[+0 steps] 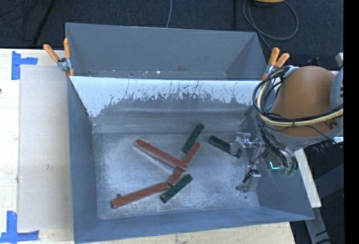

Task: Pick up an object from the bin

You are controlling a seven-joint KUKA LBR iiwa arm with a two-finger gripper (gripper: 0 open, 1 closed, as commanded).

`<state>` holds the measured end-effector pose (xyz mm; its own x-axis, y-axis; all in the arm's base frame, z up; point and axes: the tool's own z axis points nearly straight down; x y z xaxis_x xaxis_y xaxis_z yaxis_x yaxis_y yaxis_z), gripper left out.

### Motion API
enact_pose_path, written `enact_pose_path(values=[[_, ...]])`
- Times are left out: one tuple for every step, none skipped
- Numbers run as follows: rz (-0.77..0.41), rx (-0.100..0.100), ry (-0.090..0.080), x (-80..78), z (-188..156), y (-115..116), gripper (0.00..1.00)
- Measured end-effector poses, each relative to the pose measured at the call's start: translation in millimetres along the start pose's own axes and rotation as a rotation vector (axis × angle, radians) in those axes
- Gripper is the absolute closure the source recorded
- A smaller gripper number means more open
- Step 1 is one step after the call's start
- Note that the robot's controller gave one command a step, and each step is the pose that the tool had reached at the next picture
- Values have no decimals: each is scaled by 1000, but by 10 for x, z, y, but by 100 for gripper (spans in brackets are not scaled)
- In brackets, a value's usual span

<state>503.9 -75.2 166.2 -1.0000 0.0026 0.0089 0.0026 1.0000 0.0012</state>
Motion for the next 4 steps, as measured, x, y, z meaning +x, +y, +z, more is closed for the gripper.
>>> enact_pose_path(values=[[112,-1,-9,-829,801,176,0],[110,1,-9,-823,764,165,100],[109,1,-9,-823,764,165,0],[41,2,-12,-1067,959,-86,0]])
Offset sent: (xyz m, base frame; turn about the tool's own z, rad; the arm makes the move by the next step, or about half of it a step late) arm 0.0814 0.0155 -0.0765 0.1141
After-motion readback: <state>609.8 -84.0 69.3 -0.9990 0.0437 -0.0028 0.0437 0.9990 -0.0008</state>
